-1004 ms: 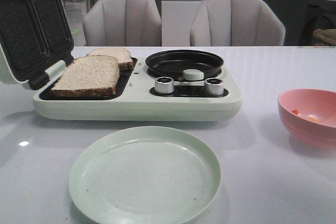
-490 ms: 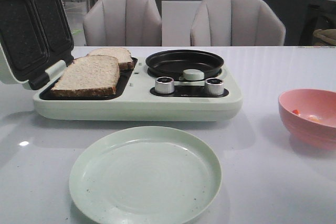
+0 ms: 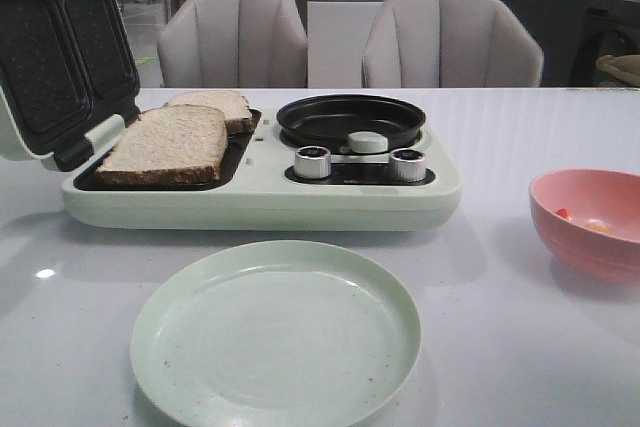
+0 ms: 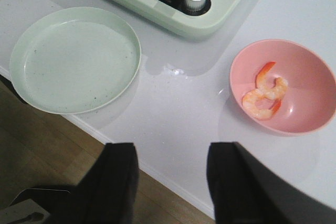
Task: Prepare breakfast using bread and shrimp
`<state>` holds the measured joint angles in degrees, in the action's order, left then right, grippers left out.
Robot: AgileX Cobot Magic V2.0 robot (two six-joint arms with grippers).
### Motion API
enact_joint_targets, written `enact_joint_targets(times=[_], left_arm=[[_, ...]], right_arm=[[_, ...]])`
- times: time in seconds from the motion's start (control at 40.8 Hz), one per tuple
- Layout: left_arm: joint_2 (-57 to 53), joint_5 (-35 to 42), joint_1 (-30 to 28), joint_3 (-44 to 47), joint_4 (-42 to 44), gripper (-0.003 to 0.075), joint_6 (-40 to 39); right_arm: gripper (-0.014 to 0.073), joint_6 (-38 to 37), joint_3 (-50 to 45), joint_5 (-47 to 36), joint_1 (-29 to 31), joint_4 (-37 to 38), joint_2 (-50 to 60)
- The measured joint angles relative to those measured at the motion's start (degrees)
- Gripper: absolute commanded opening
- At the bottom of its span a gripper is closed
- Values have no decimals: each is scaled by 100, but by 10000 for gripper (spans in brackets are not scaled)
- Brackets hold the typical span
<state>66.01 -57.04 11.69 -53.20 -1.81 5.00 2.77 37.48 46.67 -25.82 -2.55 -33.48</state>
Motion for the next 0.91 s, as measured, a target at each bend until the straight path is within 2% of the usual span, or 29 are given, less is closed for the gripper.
enact_joint_targets(times=[0.294,0.49,0.661,0.906], left_arm=[[782,167,-1881,-714,-1452,194,1218],[1411,275,-2731,-1339,-2473,109,1881],[2065,533,-3086,-1871,-3331,98,2227],[2956,979,-3126,-2749,-3962,98,2279]], right_arm=[[430,-11,0,0,0,0,0],[430,-11,0,0,0,0,0],[430,-11,0,0,0,0,0],[430,-11,0,0,0,0,0]])
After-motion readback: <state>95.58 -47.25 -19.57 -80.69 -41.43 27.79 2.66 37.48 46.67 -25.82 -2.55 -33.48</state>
